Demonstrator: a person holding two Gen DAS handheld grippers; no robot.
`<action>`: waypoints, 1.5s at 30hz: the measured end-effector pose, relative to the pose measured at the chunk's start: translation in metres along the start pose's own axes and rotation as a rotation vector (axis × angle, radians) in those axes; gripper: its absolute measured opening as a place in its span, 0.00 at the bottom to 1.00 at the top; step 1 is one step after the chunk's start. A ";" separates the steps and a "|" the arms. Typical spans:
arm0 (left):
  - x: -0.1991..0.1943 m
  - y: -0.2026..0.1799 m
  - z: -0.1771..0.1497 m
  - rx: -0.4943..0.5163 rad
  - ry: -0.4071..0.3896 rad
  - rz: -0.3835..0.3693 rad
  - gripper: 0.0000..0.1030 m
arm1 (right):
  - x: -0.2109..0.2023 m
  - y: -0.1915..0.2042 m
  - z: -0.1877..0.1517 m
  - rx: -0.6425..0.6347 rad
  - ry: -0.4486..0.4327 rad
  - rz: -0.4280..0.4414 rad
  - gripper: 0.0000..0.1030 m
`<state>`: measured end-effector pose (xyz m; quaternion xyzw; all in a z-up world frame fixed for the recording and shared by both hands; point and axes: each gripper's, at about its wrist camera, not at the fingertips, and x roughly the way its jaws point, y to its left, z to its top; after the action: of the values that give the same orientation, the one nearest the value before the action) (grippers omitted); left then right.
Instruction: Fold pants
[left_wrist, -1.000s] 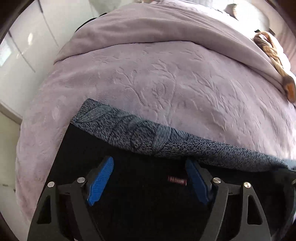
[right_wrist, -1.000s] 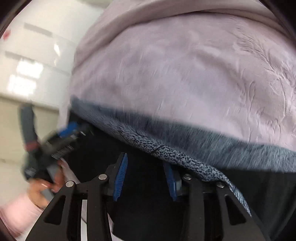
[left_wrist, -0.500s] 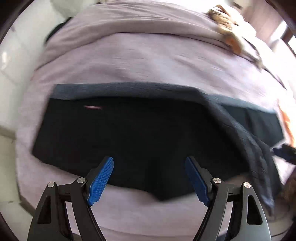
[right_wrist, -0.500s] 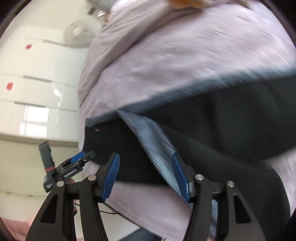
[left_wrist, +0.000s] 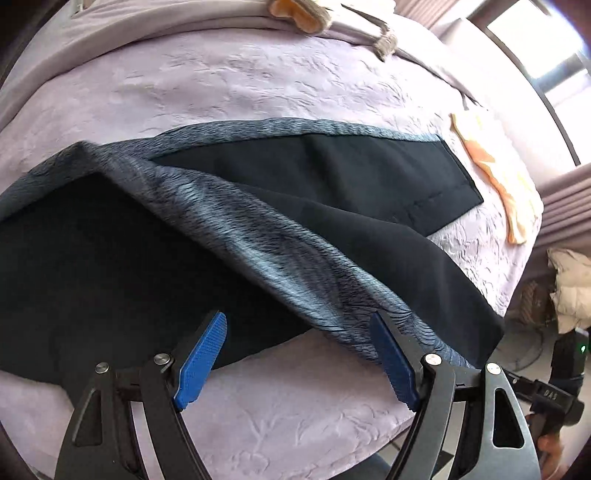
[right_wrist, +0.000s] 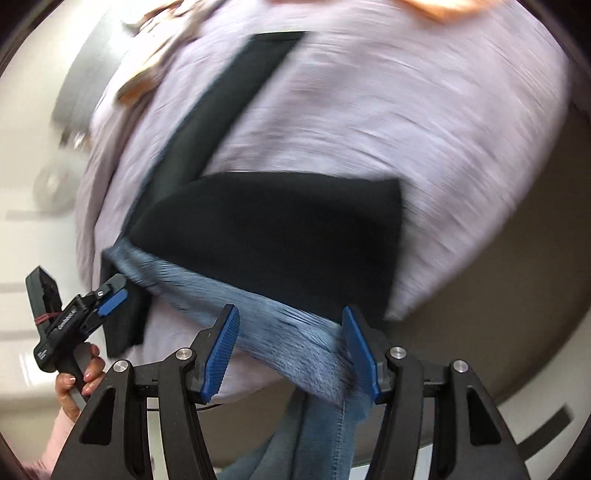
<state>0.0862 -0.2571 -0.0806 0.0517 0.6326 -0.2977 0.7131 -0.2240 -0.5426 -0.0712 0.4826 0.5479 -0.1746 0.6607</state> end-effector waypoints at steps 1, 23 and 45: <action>0.000 -0.004 0.000 0.006 -0.001 0.004 0.78 | -0.001 -0.013 -0.005 0.040 -0.013 -0.018 0.60; 0.003 -0.018 0.074 -0.217 -0.098 -0.026 0.31 | -0.030 0.042 0.162 0.039 0.079 0.569 0.11; 0.037 -0.001 0.095 -0.278 -0.062 0.343 0.68 | 0.054 0.074 0.336 -0.276 0.172 0.101 0.41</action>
<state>0.1688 -0.3141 -0.0959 0.0504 0.6272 -0.0835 0.7728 0.0371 -0.7701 -0.1089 0.4273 0.5963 -0.0224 0.6792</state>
